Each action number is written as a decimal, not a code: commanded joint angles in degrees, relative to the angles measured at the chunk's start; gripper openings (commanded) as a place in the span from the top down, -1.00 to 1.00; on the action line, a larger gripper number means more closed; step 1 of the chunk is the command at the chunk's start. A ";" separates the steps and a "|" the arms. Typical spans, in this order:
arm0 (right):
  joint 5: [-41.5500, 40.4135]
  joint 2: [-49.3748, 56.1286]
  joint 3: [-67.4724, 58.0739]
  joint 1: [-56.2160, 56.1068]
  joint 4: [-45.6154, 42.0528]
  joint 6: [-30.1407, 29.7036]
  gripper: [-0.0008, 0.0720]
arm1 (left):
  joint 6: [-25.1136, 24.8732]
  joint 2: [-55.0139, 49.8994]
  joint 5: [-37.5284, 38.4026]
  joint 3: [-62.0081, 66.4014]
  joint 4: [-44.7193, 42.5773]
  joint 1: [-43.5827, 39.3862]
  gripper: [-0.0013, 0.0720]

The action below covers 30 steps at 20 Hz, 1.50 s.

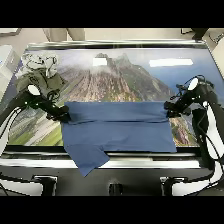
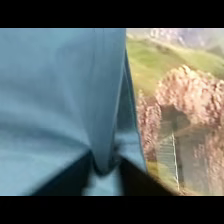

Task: Fold the clothes and pants, and hang the long-sleeved shirts on hangers.

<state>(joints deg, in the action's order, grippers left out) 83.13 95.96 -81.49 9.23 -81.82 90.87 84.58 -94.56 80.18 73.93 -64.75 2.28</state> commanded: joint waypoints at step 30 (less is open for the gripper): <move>3.72 -14.73 28.74 14.97 1.90 -4.83 -0.68 | -8.20 27.67 -16.61 -49.77 14.58 -2.60 0.91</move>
<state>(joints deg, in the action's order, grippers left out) 89.82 81.45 -57.80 24.18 -79.70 87.37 77.28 -67.16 63.81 24.21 -49.74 0.01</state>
